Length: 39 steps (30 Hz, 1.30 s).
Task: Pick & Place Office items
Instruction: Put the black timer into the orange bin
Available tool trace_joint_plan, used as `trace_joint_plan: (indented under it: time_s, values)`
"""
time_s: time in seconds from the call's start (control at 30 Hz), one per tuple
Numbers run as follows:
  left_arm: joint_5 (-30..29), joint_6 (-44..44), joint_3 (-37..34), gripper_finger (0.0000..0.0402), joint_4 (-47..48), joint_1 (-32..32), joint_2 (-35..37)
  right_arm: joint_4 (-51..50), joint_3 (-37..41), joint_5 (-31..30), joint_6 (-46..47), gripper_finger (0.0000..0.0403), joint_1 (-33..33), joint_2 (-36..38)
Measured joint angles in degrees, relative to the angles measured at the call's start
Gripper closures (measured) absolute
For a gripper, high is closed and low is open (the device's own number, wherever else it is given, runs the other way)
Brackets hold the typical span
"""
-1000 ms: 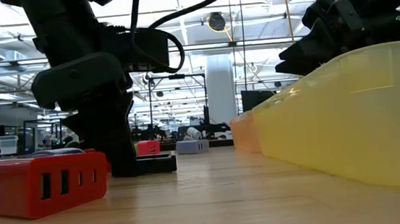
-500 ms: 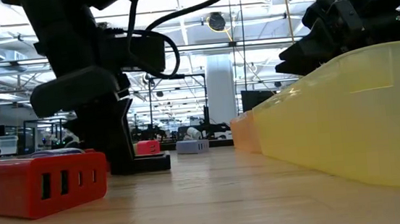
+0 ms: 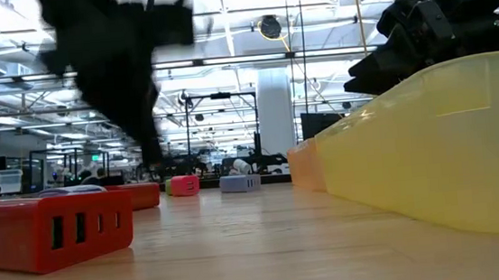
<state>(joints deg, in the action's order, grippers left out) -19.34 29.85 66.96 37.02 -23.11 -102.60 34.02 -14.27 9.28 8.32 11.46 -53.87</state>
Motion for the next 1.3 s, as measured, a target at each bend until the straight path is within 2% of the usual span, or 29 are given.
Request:
trace_joint_plan:
  time_s: [0.2,0.33,0.5,0.57,0.7,0.8,0.9,1.1,1.2,1.3]
  values:
    - [-0.6,-8.2,-1.3,0.0244,-15.3,-0.3,6.3,0.1,0.0,0.0,0.0,0.0181,0.0,0.0]
    - [3.0,-15.6,-4.1,0.0252,-27.7,-0.3,7.9,0.0,0.0,0.0,0.0,0.0181,0.0,0.0]
    - [7.8,-17.7,-11.8,0.0252,-44.0,2.0,7.8,0.0,0.0,0.0,0.0,0.0181,0.0,0.0]
    - [9.0,-17.1,-15.3,0.0252,-47.6,3.2,8.3,0.0,0.0,0.0,0.0,0.0181,0.0,0.0]
    - [8.7,-16.1,-22.0,0.0252,-51.3,5.2,12.6,-0.1,0.0,0.0,0.0,0.0181,0.0,0.0]
    - [5.9,-18.5,-27.6,0.0252,-55.3,6.9,18.0,0.0,0.0,0.0,0.0,0.0181,0.0,0.0]
    - [3.0,-23.8,-33.8,0.0252,-61.6,9.4,24.5,0.1,0.0,0.0,0.0,0.0181,0.0,0.0]
    - [2.1,-29.2,-46.4,0.0252,-74.4,18.3,35.9,0.6,0.0,-0.1,-0.5,0.0181,0.0,0.0]
    - [2.4,-30.1,-50.1,0.0252,-80.6,23.7,39.6,1.9,0.0,-0.2,-3.7,0.0181,0.1,0.0]
    - [5.0,-30.0,-51.3,0.0252,-84.0,28.4,42.0,3.9,0.0,-0.3,-6.2,0.0181,0.1,0.0]
